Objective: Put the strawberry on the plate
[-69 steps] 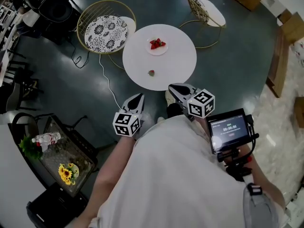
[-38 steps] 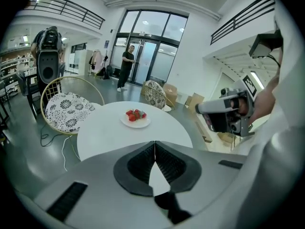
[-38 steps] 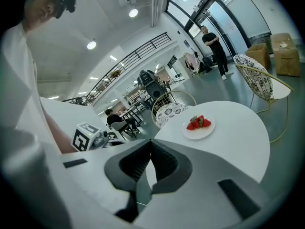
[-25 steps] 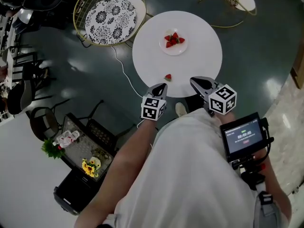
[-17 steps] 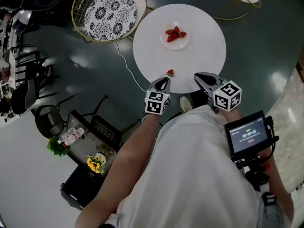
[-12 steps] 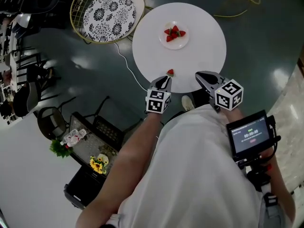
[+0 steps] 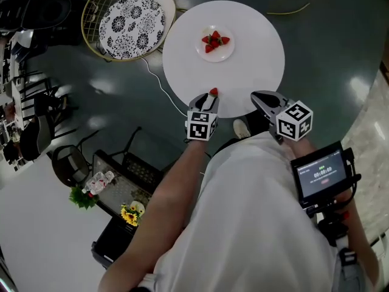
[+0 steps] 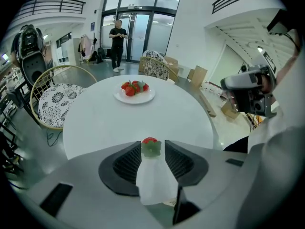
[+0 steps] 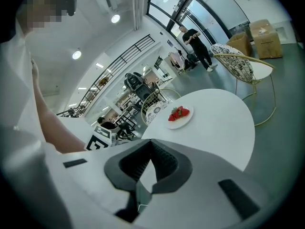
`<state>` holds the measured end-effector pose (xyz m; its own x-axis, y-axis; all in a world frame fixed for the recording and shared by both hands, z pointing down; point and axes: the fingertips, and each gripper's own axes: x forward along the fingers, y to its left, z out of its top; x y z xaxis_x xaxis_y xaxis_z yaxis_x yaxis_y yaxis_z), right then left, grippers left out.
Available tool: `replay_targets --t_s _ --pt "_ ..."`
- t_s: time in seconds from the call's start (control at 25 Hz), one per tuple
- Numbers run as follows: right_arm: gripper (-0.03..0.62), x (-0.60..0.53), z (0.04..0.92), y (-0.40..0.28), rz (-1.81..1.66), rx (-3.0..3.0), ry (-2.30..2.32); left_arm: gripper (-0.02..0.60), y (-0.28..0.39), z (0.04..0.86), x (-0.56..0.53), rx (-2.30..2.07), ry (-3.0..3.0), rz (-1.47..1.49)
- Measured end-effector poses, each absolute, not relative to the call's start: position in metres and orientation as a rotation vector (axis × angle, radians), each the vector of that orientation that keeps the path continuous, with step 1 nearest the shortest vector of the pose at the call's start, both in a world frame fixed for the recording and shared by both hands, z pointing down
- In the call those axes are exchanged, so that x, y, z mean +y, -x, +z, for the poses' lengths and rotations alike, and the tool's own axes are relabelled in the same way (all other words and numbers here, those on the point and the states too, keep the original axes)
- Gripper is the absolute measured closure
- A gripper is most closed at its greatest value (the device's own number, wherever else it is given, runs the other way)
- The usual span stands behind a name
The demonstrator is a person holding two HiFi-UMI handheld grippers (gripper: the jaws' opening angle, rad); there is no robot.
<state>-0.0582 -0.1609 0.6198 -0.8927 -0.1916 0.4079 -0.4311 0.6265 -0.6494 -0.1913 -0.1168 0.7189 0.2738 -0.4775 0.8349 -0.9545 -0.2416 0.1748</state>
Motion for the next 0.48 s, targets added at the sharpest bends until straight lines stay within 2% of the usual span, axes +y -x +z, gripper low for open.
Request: replay_targets --t_s 0.48 --pt "0.587 -0.163 0.627 0.047 1.162 -2.531 -0.557 0.430 0.196 0.742 -0.124 -1.281 -1.770 0.934"
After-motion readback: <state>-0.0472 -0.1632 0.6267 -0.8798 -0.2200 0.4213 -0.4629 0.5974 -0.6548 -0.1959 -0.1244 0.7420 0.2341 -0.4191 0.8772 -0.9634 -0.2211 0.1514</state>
